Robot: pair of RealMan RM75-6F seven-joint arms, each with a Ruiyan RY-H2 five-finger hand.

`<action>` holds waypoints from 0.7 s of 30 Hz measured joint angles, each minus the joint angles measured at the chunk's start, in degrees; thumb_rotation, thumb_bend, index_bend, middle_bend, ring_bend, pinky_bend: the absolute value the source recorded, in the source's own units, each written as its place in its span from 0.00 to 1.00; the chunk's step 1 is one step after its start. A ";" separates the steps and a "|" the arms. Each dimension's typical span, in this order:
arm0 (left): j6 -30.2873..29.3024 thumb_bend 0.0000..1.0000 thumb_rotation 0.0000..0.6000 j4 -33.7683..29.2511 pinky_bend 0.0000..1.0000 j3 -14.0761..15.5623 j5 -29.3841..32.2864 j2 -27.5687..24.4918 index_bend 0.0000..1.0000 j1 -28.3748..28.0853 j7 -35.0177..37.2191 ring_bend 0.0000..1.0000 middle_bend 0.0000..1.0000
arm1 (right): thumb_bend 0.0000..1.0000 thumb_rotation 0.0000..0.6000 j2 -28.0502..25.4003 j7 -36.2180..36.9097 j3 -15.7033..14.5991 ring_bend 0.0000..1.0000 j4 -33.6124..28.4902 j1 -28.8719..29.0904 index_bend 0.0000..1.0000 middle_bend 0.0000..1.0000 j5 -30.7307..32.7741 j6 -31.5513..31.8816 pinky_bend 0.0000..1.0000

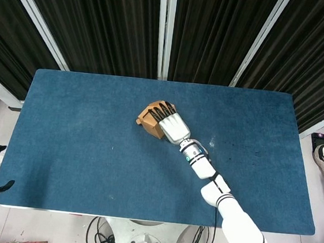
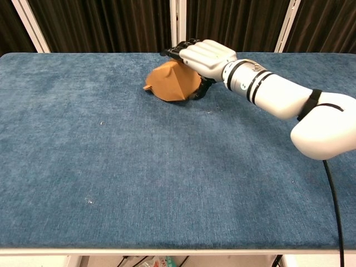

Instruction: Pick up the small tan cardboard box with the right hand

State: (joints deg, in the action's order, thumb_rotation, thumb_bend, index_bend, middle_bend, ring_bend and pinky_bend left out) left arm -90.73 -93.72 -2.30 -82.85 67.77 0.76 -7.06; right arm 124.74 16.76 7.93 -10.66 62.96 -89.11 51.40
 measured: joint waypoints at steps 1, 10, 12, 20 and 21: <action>-0.04 0.01 1.00 0.08 0.21 0.03 -0.04 0.01 0.18 0.07 0.14 0.20 0.18 | 0.28 1.00 0.31 0.18 -0.09 0.12 0.54 0.27 0.16 0.24 0.06 -0.15 0.04; -0.57 0.01 1.00 0.70 0.21 0.05 -0.17 0.13 0.19 0.68 1.02 0.20 0.18 | 0.33 1.00 0.30 2.58 -1.45 0.20 1.33 0.51 0.27 0.29 -0.48 4.53 0.16; -0.62 0.01 1.00 0.74 0.21 0.03 -0.30 0.11 0.19 0.71 1.03 0.20 0.18 | 0.33 1.00 -0.10 3.28 -1.82 0.20 0.97 0.42 0.27 0.29 -0.84 7.22 0.16; -0.77 0.01 1.00 0.17 0.21 -0.17 -0.86 0.03 0.18 0.55 0.14 0.20 0.18 | 0.33 1.00 -2.51 7.05 -3.28 0.20 -3.75 0.06 0.27 0.28 -3.13 22.65 0.16; -0.79 0.01 1.00 0.05 0.21 -0.18 -0.91 0.03 0.18 0.55 -0.02 0.20 0.18 | 0.33 1.00 -3.03 7.37 -3.63 0.20 -5.07 -0.06 0.27 0.28 -3.75 25.35 0.16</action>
State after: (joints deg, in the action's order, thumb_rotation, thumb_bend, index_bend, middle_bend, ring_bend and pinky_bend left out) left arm -91.52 -93.68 -2.47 -83.76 67.79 1.31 -7.08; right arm 121.70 24.13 4.30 -15.72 62.90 -92.86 76.75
